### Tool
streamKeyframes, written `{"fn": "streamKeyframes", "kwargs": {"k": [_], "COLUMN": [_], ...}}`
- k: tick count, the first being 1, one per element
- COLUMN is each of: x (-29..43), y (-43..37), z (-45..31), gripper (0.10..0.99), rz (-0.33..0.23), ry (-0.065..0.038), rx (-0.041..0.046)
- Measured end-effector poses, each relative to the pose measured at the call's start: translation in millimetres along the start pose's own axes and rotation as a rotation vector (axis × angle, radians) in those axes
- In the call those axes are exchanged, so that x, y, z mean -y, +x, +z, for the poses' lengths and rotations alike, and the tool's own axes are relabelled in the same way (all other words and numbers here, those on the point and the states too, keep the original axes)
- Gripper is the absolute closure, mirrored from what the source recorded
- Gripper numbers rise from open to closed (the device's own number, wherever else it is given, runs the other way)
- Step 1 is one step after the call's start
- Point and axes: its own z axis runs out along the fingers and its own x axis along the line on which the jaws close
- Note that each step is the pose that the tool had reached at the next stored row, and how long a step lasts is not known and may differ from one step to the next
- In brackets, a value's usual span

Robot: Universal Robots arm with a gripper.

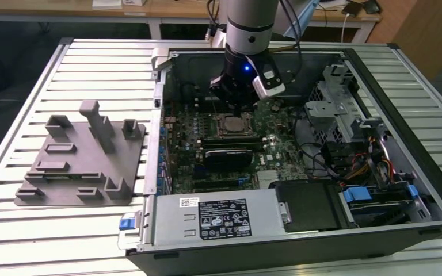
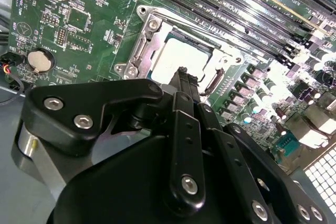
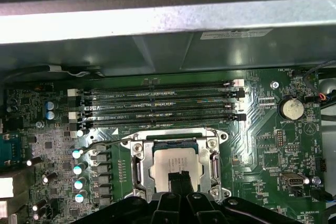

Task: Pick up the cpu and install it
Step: 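Install the first cpu locking lever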

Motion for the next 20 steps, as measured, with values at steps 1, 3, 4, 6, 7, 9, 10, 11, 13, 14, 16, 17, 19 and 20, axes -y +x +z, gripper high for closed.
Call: {"fn": "streamKeyframes", "kwargs": {"k": [1, 3, 4, 6, 7, 9, 10, 11, 13, 14, 16, 17, 19, 20], "x": [0.0, 0.0, 0.0, 0.1, 0.0, 0.0, -0.1, -0.1, -0.1, -0.1, -0.2, -0.2, -0.2, -0.2], "y": [0.0, 0.0, 0.0, 0.1, 0.0, 0.1, 0.1, 0.1, 0.1, 0.1, 0.1, 0.1, 0.1, 0.1], "z": [0.0, 0.0, -0.1, -1.2, -2.0, -4.3, -5.4, -6.5, -8.9, -9.7, -11.9, -13.2, -16.1, -17.7], "gripper": [0.98, 0.98, 0.98, 0.98, 0.98, 0.98, 0.98, 0.98, 0.98, 0.98, 0.98, 0.98, 0.98, 0.98], "rz": [0.0, 0.0, 0.0, 0.0, 0.0, 0.0, 0.0, 0.0, 0.0, 0.0, 0.0, 0.0, 0.0, 0.0], "ry": [0.0, 0.0, 0.0, 0.0, 0.0, 0.0, 0.0, 0.0, 0.0, 0.0, 0.0, 0.0, 0.0, 0.0], "rx": [0.0, 0.0, 0.0, 0.0, 0.0, 0.0, 0.0, 0.0, -0.0001, 0.0, 0.0, 0.0, 0.0, 0.0]}}
